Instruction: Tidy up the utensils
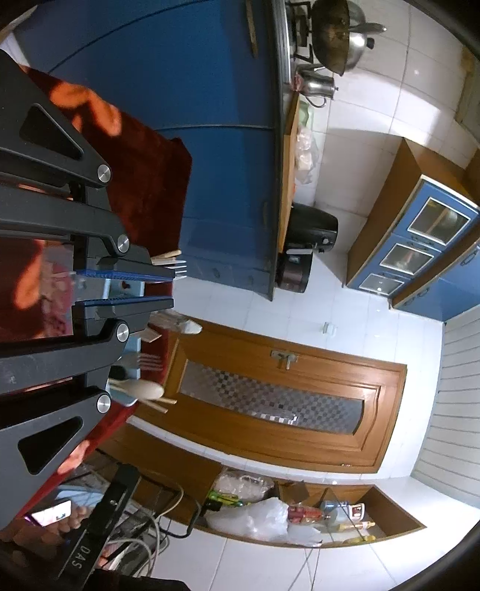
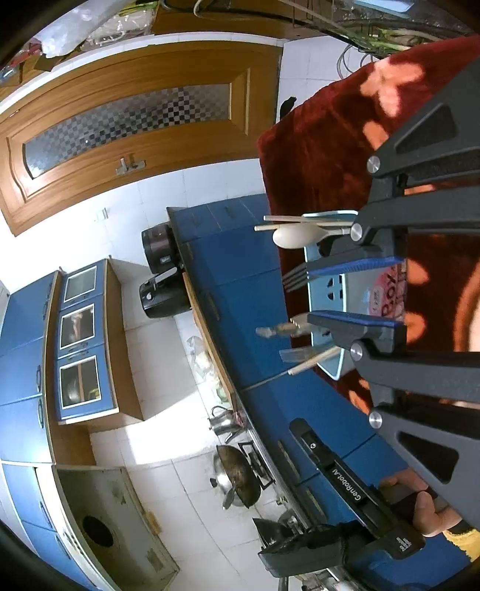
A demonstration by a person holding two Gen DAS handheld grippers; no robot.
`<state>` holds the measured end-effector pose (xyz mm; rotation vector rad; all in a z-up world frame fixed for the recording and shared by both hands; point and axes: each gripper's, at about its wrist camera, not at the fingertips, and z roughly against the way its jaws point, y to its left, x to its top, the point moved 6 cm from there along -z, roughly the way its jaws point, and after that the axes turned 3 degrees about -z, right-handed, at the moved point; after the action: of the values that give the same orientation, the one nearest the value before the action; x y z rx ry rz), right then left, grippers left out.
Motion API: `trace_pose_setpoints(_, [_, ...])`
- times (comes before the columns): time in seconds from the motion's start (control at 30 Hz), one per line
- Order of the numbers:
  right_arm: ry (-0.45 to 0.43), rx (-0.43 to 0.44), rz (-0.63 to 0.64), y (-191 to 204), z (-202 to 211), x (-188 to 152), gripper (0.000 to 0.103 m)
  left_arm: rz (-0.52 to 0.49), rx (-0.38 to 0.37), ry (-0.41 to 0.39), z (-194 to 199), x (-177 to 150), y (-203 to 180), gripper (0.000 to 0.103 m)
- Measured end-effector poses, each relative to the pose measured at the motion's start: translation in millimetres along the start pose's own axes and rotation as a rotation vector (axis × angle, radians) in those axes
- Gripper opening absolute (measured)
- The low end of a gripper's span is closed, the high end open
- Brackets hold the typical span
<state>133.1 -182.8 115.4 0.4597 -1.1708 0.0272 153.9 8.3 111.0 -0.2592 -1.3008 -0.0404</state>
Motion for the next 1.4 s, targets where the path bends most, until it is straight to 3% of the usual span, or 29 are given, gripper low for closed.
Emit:
trace_pose_setpoints(0.47, [0.001,0.016,0.043,29,53,-30,0.028,-0.067,0.012,0.102,59,-37,-5,0.007])
trace_pose_setpoints(0.73, [0.027,-0.039,0.048,21,64,-65,0.032,-0.041,0.034,0.144,70,-75,8,0.007])
trace_pose_setpoints(1.07, [0.097,-0.121,0.052,-9,47,-119,0.052,-0.049,0.052,0.235,53,-125,10,0.008])
trace_pose_setpoints(1.27, [0.092,-0.192,0.083,-24,40,-130,0.063,-0.07,0.063,0.26,46,-139,5,0.024])
trace_pose_setpoints(1.4, [0.08,-0.221,0.099,-28,39,-133,0.068,-0.074,0.064,0.276,42,-145,1,0.029])
